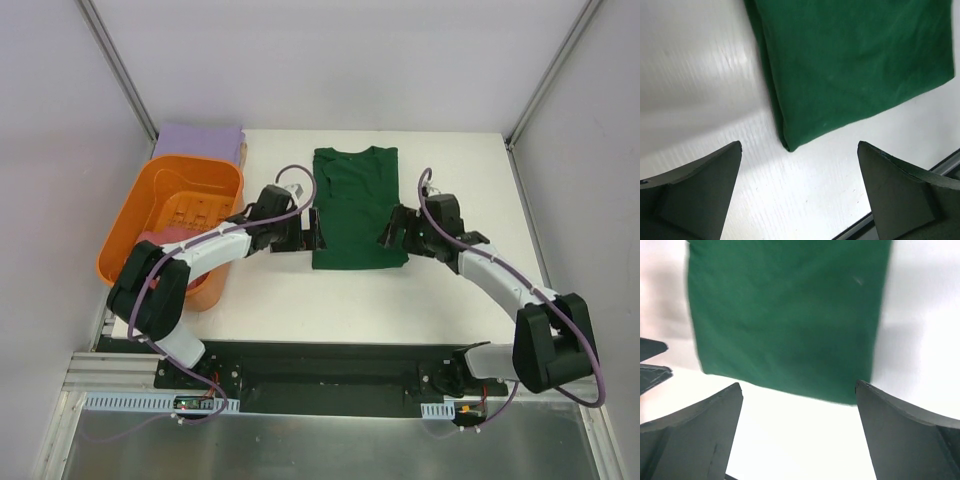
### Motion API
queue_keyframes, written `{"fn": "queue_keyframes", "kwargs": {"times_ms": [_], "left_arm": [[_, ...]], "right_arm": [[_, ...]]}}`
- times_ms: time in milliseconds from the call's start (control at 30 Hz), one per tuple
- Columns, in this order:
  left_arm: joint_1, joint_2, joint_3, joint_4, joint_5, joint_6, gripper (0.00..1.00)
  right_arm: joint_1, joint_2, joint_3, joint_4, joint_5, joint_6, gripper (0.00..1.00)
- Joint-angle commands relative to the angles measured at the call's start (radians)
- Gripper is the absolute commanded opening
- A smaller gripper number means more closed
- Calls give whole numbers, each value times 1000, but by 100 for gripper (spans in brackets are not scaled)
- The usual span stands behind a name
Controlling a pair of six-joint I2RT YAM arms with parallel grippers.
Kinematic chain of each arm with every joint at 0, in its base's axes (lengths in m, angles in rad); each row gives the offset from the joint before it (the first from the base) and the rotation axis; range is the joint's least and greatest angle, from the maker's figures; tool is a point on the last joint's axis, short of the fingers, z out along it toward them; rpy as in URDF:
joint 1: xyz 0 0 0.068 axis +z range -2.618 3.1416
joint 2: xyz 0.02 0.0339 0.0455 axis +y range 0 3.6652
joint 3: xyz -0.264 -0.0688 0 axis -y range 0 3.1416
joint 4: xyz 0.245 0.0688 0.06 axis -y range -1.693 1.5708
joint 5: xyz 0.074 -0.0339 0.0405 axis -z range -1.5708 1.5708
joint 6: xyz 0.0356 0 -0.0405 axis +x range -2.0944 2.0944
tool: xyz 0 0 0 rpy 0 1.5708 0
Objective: Fold and stack the t-shirts
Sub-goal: Fold the folded rectangular tshirt in 1/3 of the way, then grab one side of the 2/3 rectangular tshirt with both arms
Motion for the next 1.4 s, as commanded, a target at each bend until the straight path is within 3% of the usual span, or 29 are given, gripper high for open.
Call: {"fn": "queue_keyframes", "kwargs": {"times_ms": [0,133,267,533,833,967,1033,1067,1200,1367], "left_arm": [[-27,-17,-85,81,47,-86,96],[-29,22,-94,82,67,-118,90],[-32,69,-91,93,69,-147,77],[-53,147,-62,102,48,-172,55],[-55,206,-39,101,4,-181,39],[-56,236,-25,101,-5,-181,26],[-56,244,-24,95,-11,-175,13],[-55,244,-25,92,-15,-171,0],[-58,221,-47,87,-31,-161,0],[-92,160,-96,87,-43,-147,0]], "right_arm": [[-7,-71,-117,-13,72,52,96],[-29,-103,-196,-7,106,156,96],[-42,-82,-243,58,69,217,97],[-63,32,-245,117,65,260,70],[-63,105,-250,169,49,270,51],[-63,102,-268,168,46,280,45],[-63,92,-282,166,48,285,45],[-63,86,-288,163,49,287,45],[-62,63,-306,148,56,282,37],[-57,20,-332,141,37,270,8]]}}
